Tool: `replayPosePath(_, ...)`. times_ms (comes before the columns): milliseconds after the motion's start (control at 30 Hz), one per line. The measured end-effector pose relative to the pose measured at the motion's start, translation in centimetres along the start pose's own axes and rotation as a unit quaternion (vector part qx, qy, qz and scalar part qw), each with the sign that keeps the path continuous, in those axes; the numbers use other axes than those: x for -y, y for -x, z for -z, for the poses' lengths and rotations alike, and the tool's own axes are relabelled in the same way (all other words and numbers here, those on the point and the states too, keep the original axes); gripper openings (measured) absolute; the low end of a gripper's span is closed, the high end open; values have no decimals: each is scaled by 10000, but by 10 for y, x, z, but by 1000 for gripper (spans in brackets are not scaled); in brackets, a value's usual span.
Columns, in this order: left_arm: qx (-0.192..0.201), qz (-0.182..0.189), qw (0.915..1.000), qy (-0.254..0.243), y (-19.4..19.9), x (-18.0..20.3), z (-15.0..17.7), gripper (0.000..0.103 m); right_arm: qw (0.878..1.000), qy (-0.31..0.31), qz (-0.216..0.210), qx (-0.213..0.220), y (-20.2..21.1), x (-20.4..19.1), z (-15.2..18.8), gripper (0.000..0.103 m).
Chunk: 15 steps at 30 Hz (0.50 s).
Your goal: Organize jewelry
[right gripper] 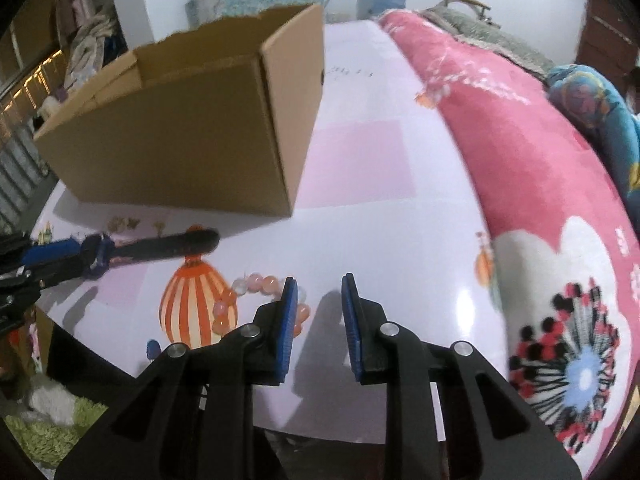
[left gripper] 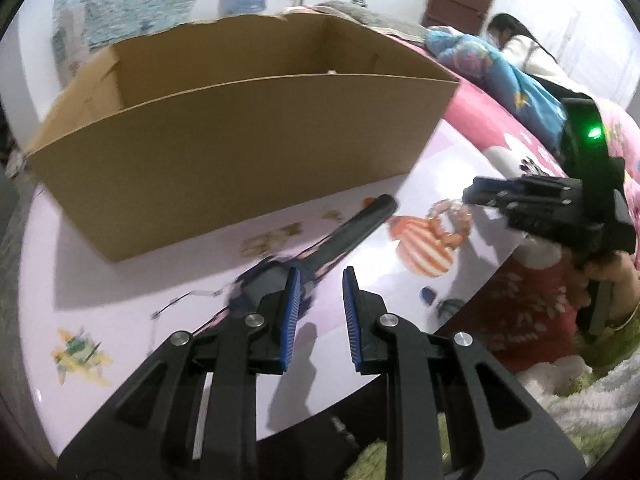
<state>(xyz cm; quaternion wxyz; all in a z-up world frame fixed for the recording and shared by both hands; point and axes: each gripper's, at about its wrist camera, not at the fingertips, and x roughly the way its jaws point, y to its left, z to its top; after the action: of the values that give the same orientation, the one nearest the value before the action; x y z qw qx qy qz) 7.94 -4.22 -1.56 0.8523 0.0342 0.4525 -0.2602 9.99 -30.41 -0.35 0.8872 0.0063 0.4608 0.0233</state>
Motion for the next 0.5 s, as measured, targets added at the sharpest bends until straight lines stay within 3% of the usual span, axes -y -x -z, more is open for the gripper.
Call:
replayPosePath(200, -5, -273, 9990, 367, 17, -26, 22, 33, 9954, -159, -878, 341, 18, -14, -5, 39)
replayPosePath(233, -19, -312, 9987, 410, 17, -27, 22, 35, 9916, -138, -1253, 293, 15, -26, -7, 45)
replayPosePath(367, -24, -485, 9965, 685, 22, -41, 32, 40, 9771, 70, -2128, -34, -6, -72, -11, 47)
replayPosePath(500, 35, -612, 9932, 986, 29, -56, 38, 49, 9720, 466, -2289, -272, -26, -120, -11, 47)
